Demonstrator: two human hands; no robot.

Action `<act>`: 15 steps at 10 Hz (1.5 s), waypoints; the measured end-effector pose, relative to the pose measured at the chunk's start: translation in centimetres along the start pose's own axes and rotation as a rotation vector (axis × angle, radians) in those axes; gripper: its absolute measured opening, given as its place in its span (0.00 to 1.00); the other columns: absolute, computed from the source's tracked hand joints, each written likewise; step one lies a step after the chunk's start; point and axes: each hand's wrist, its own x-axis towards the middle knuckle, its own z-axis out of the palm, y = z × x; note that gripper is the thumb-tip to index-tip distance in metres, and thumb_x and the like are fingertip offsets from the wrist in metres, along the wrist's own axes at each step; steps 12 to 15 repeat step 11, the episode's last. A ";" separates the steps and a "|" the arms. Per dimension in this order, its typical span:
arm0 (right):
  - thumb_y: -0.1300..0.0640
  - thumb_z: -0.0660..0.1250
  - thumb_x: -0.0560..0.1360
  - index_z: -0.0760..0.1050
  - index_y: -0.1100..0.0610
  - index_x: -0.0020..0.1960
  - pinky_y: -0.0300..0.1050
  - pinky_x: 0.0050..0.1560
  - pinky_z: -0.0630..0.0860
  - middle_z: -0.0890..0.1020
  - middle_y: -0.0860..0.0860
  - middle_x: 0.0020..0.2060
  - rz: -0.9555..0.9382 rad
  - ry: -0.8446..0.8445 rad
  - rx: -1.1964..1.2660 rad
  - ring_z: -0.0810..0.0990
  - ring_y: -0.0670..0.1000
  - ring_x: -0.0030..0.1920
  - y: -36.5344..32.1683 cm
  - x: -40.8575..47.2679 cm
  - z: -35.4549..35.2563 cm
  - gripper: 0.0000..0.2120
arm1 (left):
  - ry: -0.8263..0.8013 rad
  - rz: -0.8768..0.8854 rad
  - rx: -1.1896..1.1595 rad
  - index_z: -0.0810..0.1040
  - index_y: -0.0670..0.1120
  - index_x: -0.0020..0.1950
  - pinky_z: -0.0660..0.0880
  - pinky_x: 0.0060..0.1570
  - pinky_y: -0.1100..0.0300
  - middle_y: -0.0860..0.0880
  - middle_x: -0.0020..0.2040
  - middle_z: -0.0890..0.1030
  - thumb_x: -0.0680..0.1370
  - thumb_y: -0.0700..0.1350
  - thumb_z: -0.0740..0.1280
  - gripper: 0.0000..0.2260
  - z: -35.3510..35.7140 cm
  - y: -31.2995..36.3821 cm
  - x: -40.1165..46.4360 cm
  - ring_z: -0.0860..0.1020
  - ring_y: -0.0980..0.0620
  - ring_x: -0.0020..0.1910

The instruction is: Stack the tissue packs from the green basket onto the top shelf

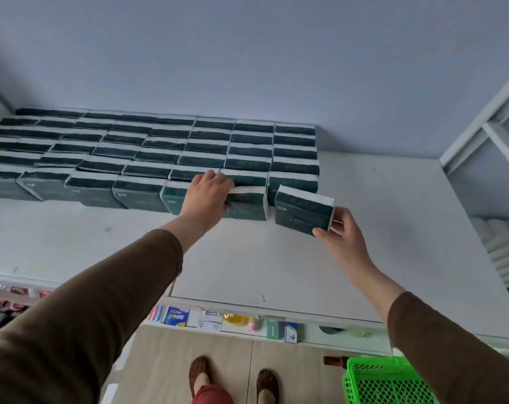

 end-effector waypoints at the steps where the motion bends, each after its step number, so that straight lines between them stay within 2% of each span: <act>1: 0.57 0.76 0.73 0.71 0.45 0.61 0.28 0.49 0.76 0.80 0.43 0.58 0.003 -0.042 -0.046 0.79 0.35 0.55 0.6 1.2 0.5 0.21 | -0.022 -0.005 0.033 0.74 0.51 0.62 0.69 0.61 0.51 0.52 0.56 0.78 0.71 0.52 0.75 0.22 0.2 -0.7 0.3 0.73 0.48 0.57; 2: 0.59 0.75 0.74 0.71 0.49 0.62 0.36 0.57 0.76 0.80 0.47 0.59 -0.002 -0.059 -0.084 0.79 0.43 0.59 1.1 2.2 1.1 0.21 | -0.020 0.035 0.038 0.69 0.51 0.64 0.71 0.60 0.50 0.51 0.53 0.78 0.70 0.52 0.75 0.26 0.3 -0.7 0.2 0.73 0.47 0.54; 3: 0.60 0.74 0.74 0.70 0.50 0.63 0.41 0.58 0.76 0.80 0.48 0.60 -0.002 -0.044 -0.108 0.80 0.47 0.58 1.3 3.0 1.9 0.22 | -0.027 0.093 0.079 0.68 0.53 0.64 0.71 0.58 0.51 0.50 0.51 0.77 0.71 0.54 0.75 0.26 0.5 -0.8 0.2 0.73 0.47 0.52; 4: 0.60 0.74 0.75 0.68 0.49 0.63 0.36 0.53 0.74 0.79 0.48 0.60 0.001 -0.015 -0.143 0.80 0.50 0.58 1.3 3.6 2.7 0.23 | -0.032 0.110 0.106 0.69 0.53 0.64 0.71 0.57 0.51 0.49 0.51 0.76 0.71 0.54 0.75 0.25 0.6 -1.2 0.4 0.72 0.47 0.52; 5: 0.59 0.74 0.74 0.65 0.50 0.63 0.29 0.46 0.72 0.79 0.48 0.59 0.021 0.034 -0.188 0.80 0.50 0.54 1.4 3.8 3.3 0.24 | -0.040 0.106 0.125 0.70 0.53 0.64 0.71 0.56 0.51 0.49 0.51 0.76 0.71 0.53 0.75 0.25 0.6 -1.1 0.6 0.72 0.47 0.52; 6: 0.57 0.75 0.74 0.65 0.51 0.59 0.23 0.35 0.71 0.80 0.50 0.55 0.039 0.076 -0.253 0.80 0.44 0.45 1.5 3.9 3.9 0.21 | -0.026 0.077 0.110 0.71 0.53 0.64 0.71 0.56 0.51 0.48 0.52 0.75 0.72 0.52 0.75 0.24 0.9 -0.6 0.4 0.71 0.46 0.53; 7: 0.53 0.75 0.74 0.68 0.53 0.57 0.27 0.34 0.68 0.81 0.51 0.53 0.056 0.097 -0.312 0.80 0.47 0.45 1.4 4.0 4.5 0.19 | -0.011 0.042 0.093 0.71 0.52 0.63 0.71 0.58 0.51 0.48 0.54 0.75 0.72 0.51 0.75 0.23 1.0 -0.3 0.0 0.71 0.46 0.55; 8: 0.53 0.75 0.74 0.69 0.54 0.59 0.29 0.37 0.67 0.79 0.51 0.53 0.068 0.099 -0.337 0.79 0.48 0.48 1.1 4.1 4.7 0.19 | -0.025 -0.007 0.064 0.69 0.52 0.64 0.70 0.60 0.50 0.48 0.57 0.74 0.73 0.51 0.74 0.24 0.8 0.2 -0.1 0.70 0.46 0.57; 9: 0.54 0.76 0.73 0.67 0.56 0.61 0.32 0.36 0.68 0.77 0.51 0.53 0.122 0.099 -0.309 0.79 0.51 0.49 0.2 3.0 4.4 0.23 | -0.048 -0.045 0.023 0.68 0.51 0.69 0.69 0.63 0.49 0.48 0.64 0.72 0.73 0.51 0.74 0.27 0.2 0.6 -0.7 0.70 0.45 0.62; 10: 0.53 0.75 0.73 0.65 0.54 0.54 0.35 0.35 0.65 0.73 0.48 0.46 0.151 0.086 -0.408 0.77 0.51 0.47 0.5 1.1 4.0 0.20 | -0.024 -0.071 -0.025 0.66 0.49 0.72 0.70 0.64 0.49 0.46 0.68 0.70 0.73 0.50 0.74 0.30 -0.6 0.5 -2.2 0.71 0.44 0.64; 11: 0.51 0.73 0.74 0.68 0.53 0.55 0.35 0.37 0.66 0.73 0.48 0.50 0.134 0.014 -0.526 0.76 0.50 0.50 -0.1 -1.4 4.4 0.17 | 0.015 -0.062 -0.075 0.68 0.48 0.71 0.71 0.64 0.50 0.47 0.66 0.72 0.74 0.49 0.72 0.27 -1.6 -0.2 -4.7 0.71 0.45 0.63; 15: 0.51 0.73 0.74 0.68 0.53 0.55 0.35 0.37 0.66 0.73 0.48 0.50 0.134 0.014 -0.526 0.76 0.50 0.50 -0.1 -1.4 4.4 0.17 | 0.015 -0.062 -0.075 0.68 0.48 0.71 0.71 0.64 0.50 0.47 0.66 0.72 0.74 0.49 0.72 0.27 -1.6 -0.2 -4.7 0.71 0.45 0.63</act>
